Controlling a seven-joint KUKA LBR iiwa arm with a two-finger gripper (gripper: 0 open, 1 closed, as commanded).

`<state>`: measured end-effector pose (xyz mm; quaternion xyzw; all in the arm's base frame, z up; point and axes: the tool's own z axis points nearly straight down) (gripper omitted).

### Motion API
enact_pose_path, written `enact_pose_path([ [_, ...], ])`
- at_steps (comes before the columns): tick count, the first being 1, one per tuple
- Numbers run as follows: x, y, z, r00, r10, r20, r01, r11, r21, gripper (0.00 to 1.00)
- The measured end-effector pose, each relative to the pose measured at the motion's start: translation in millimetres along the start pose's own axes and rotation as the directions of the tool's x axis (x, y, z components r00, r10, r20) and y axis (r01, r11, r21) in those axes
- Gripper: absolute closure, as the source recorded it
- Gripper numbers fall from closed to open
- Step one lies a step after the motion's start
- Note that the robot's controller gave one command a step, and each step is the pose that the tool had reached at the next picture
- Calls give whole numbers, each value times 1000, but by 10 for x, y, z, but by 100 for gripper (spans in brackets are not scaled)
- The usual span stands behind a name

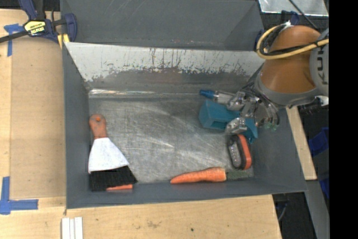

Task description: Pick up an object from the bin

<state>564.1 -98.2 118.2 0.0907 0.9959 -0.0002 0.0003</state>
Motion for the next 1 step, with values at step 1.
enact_pose_path([
  [1,7,-1,-71,1000,0,-2,0,1000,0,100],
])
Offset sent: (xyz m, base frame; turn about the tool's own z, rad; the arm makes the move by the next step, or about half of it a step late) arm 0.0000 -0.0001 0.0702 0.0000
